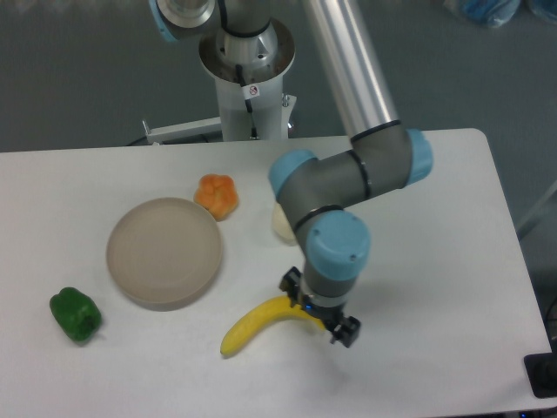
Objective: Pick up the banana from the table
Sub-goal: 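Close the gripper around the middle of the yellow banana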
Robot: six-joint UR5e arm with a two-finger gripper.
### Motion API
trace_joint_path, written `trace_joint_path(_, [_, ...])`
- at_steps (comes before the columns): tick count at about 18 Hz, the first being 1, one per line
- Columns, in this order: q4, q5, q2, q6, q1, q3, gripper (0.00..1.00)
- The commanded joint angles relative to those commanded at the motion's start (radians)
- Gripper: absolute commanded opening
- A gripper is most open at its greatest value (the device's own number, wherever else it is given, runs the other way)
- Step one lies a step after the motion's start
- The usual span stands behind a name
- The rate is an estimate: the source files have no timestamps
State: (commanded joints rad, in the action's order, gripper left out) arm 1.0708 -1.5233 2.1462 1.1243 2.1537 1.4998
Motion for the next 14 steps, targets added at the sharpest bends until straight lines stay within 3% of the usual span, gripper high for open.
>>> trace_joint_path(5, [-0.008,0.009,0.009,0.009,-0.029,0.023,1.00])
trace_joint_path(8, [-0.118,0.025,0.030,-0.003,-0.041,0.052,1.00])
trace_joint_path(14, [-0.136,0.025,0.030,-0.014,-0.041,0.095,1.00])
